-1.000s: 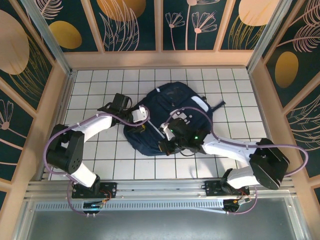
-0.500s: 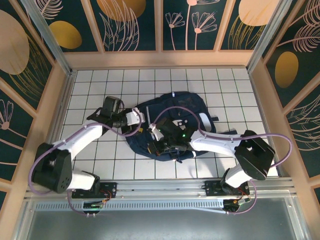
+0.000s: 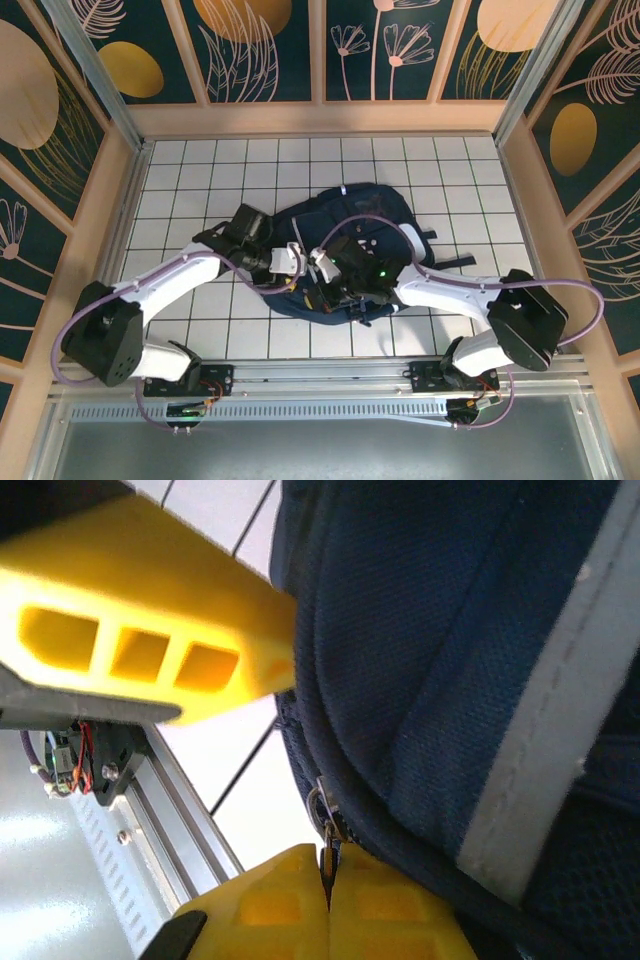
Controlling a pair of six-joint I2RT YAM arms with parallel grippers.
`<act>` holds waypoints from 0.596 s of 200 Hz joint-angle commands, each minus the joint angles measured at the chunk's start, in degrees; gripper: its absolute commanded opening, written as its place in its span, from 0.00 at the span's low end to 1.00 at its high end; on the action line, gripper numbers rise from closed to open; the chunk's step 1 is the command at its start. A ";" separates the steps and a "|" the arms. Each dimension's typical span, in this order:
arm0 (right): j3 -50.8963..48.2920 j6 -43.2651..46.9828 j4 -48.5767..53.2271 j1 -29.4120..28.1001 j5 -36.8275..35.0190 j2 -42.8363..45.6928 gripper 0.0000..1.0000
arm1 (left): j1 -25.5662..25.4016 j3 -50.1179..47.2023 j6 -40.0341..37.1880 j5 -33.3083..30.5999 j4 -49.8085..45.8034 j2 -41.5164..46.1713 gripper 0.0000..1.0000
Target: Pack books, pencil case, and school supplies into a backpack
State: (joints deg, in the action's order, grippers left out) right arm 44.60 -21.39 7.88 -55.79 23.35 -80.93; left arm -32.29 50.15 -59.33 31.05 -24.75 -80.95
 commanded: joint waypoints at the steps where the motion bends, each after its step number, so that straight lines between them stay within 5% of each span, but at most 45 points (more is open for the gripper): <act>1: -0.57 1.59 -1.24 1.10 0.67 3.40 0.00 | -1.21 1.93 -4.10 0.70 -5.45 -3.09 0.48; 19: -0.99 0.93 -1.57 1.64 0.33 3.76 0.00 | -2.46 2.03 -2.94 4.35 -3.08 -2.89 0.33; 40: -1.05 0.51 -2.14 1.83 0.64 3.70 0.00 | -3.77 -0.58 -1.57 8.14 1.97 -1.00 0.00; 119: -3.66 3.49 6.12 8.91 -2.39 7.61 0.00 | -3.92 -3.37 -3.55 1.92 -1.43 1.48 0.00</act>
State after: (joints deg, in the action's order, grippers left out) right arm 42.02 -20.21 10.81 -50.76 24.60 -75.33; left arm -35.81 47.35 -61.17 32.38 -21.10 -80.27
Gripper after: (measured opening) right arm 0.049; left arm 0.048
